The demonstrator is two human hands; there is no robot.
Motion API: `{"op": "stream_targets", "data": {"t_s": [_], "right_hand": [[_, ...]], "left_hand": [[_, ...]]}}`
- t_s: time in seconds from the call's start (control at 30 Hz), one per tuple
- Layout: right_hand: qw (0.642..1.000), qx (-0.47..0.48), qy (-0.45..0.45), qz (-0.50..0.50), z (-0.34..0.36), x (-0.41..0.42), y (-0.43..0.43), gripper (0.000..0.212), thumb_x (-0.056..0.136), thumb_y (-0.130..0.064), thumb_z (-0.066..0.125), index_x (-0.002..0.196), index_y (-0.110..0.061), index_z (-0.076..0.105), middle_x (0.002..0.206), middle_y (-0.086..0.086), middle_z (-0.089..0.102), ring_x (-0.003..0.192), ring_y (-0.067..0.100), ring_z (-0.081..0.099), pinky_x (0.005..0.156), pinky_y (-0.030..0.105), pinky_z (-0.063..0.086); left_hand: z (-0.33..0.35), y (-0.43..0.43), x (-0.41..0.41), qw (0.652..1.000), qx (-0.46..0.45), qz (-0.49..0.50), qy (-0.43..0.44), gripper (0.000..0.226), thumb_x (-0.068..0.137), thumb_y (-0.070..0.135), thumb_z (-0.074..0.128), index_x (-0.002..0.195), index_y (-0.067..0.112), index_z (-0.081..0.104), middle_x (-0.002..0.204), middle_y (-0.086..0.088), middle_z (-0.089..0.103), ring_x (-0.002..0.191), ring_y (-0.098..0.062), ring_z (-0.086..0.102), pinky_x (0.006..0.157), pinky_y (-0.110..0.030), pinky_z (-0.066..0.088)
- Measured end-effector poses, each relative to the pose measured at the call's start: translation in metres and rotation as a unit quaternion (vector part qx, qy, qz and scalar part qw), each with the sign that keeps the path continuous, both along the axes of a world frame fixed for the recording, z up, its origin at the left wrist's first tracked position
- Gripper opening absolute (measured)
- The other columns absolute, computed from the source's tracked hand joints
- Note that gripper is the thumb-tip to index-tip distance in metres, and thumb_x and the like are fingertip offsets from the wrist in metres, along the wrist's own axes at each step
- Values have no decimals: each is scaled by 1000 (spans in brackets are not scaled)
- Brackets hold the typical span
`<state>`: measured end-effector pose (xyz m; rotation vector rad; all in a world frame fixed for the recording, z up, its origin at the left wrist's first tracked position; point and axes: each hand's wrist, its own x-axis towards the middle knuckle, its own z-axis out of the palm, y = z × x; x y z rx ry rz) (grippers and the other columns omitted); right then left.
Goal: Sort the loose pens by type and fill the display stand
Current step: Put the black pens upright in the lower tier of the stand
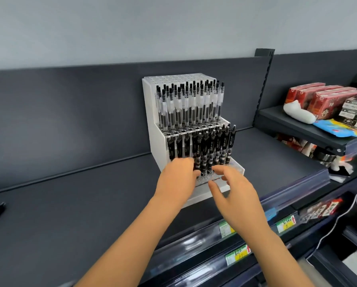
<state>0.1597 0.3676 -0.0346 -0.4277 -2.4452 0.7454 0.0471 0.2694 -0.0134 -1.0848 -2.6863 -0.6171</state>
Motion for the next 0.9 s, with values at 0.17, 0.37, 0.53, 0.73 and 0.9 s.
{"op": "stream_targets", "data": {"t_s": [0.17,0.37,0.53,0.73,0.9], "right_hand": [[996,40,55,57,-8,-8,-37,32,93,-23,58,125,-18,58,115,-7,61,108,12,55,85,17,39],[980,77,63,173,-8,-44,-139,32,90,-21,62,122,-18,59,113,-7,62,103,13,58,79,21,46],[967,68,-37,241,-6,-81,-252,28,97,-37,46,123,-30,51,113,-17,56,93,5,54,77,22,44],[974,-10,-171,150,-11,-155,-383,21,93,-35,48,98,-16,56,93,-1,65,88,22,61,72,32,50],[965,-49,-249,70,-18,-195,-435,33,87,-42,56,74,-13,45,76,1,57,81,25,59,58,27,41]], "left_hand": [[2,-77,18,987,-28,-6,160,25,95,39,49,101,21,65,79,8,66,71,-14,62,51,-28,50],[-8,-218,-1,958,-149,143,199,49,89,47,33,97,15,71,79,4,68,67,-20,61,52,-31,49],[-14,-340,-25,935,-178,246,183,50,87,48,36,91,14,72,76,2,68,66,-22,63,50,-32,50],[-25,-461,-69,936,-192,247,160,37,80,46,68,97,14,71,81,1,69,73,-23,64,55,-33,49],[-18,-515,-97,947,-172,221,160,47,84,46,63,114,10,66,92,-2,71,82,-25,65,62,-34,52]]}}
